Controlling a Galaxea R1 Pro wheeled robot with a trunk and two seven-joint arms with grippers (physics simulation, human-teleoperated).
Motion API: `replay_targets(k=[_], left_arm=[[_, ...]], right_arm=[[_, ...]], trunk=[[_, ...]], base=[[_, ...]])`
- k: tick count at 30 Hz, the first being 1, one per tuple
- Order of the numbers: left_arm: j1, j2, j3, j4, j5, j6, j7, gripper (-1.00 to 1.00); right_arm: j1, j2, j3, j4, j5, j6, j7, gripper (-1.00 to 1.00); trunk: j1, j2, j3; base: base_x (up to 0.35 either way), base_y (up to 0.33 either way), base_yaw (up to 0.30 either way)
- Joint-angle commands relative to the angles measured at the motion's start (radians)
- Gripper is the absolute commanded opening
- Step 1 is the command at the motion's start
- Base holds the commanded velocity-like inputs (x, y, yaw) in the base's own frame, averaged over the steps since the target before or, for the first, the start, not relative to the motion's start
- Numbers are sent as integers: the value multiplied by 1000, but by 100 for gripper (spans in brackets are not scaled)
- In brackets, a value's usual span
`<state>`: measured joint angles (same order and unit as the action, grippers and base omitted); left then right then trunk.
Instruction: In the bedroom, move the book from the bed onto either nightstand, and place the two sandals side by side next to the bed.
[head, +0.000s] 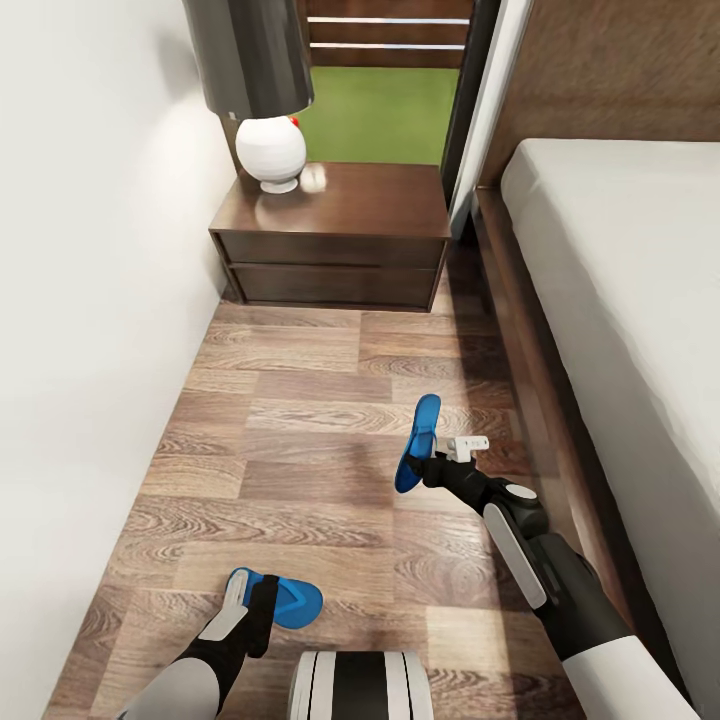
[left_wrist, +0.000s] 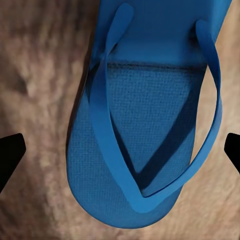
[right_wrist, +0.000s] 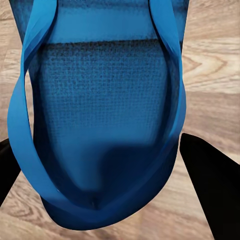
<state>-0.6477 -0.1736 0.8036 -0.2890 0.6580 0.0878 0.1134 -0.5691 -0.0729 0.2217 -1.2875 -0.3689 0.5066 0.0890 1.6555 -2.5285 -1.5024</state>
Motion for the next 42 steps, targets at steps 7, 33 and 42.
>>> replay_targets(k=[7,33,42], left_arm=[[0,-1,-1,-4,9,7,3,100],[0,-1,-3,-4,8,7,3,100],[0,-1,-3,-4,9,7,3,100]], right_arm=[[0,-1,1,-1,-2,4,0,-100],[0,-1,1,-2,-2,4,0,-100],[0,-1,1,-3,-2,4,0,-100]], trunk=[[0,0,-1],[0,0,-1],[0,0,-1]], base=[[118,-33,0],[27,-28,0],[0,0,0]])
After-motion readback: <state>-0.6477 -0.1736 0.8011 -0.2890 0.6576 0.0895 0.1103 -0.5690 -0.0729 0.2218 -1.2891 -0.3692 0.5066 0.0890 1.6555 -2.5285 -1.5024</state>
